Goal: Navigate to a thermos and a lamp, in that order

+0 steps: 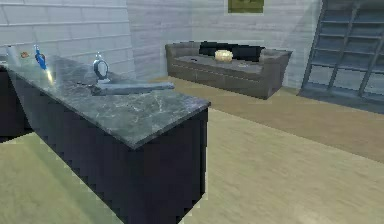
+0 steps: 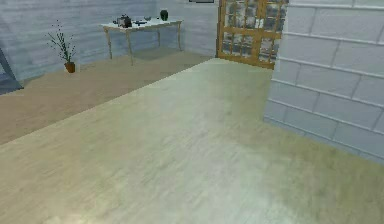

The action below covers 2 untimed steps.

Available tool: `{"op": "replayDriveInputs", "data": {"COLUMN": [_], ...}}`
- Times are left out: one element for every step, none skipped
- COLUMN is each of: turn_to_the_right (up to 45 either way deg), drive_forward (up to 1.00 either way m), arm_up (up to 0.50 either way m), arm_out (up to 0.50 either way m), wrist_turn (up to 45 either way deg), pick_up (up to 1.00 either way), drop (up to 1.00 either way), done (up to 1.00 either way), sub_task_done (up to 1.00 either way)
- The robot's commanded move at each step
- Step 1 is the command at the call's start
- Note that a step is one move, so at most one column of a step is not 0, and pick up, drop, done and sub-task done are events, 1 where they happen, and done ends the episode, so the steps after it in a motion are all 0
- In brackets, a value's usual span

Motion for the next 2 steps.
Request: {"op": "replayDriveInputs", "data": {"turn_to_the_right": [0.0, -45.0], "drive_forward": [0.1, 0.0], "arm_up": [0.0, 0.0], "arm_out": [0.0, 0.0], "wrist_turn": [0.0, 0.0], "pick_up": [0.0, 0.0], "drop": [0.0, 0.0], "done": [0.0, 0.0], "sub_task_done": [0.0, 0.0]}}
